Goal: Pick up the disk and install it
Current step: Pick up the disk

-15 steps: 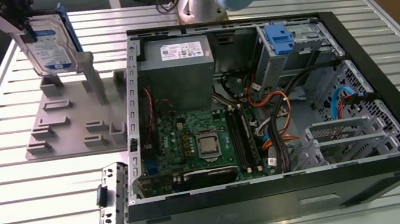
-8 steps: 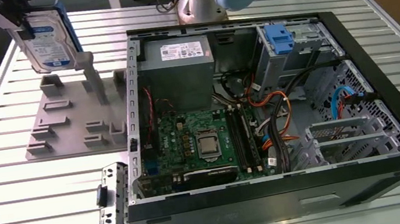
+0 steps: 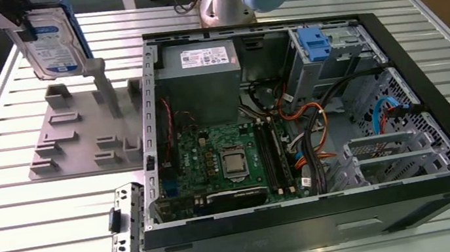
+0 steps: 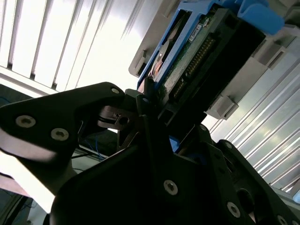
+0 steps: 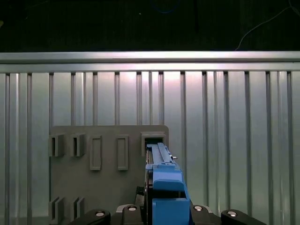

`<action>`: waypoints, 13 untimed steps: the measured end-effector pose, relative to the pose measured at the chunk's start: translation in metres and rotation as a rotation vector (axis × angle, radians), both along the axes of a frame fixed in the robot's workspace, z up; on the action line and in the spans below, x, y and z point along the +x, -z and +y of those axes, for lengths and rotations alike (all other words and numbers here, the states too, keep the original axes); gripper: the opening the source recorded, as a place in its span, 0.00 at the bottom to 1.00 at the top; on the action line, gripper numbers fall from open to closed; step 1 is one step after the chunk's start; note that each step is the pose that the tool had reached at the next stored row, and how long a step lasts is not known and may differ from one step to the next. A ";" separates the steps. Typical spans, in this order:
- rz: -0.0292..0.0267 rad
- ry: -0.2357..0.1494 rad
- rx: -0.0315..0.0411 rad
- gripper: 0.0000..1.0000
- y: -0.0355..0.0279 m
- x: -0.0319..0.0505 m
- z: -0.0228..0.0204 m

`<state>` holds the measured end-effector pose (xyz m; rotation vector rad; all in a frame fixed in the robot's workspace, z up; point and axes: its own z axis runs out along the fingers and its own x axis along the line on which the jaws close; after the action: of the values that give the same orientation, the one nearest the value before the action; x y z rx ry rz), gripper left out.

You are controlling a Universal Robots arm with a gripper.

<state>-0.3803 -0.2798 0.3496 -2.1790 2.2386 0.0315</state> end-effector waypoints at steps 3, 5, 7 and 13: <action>-0.0001 0.000 0.0000 0.36 -0.0023 0.0000 0.0000; 0.0000 0.000 0.0000 0.36 -0.0039 0.0000 0.0000; -0.0001 0.000 0.0000 0.36 -0.0058 0.0000 0.0000; 0.0000 0.000 0.0000 0.36 -0.0115 0.0000 0.0000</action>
<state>-0.3803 -0.2798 0.3612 -2.1789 2.2386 0.0314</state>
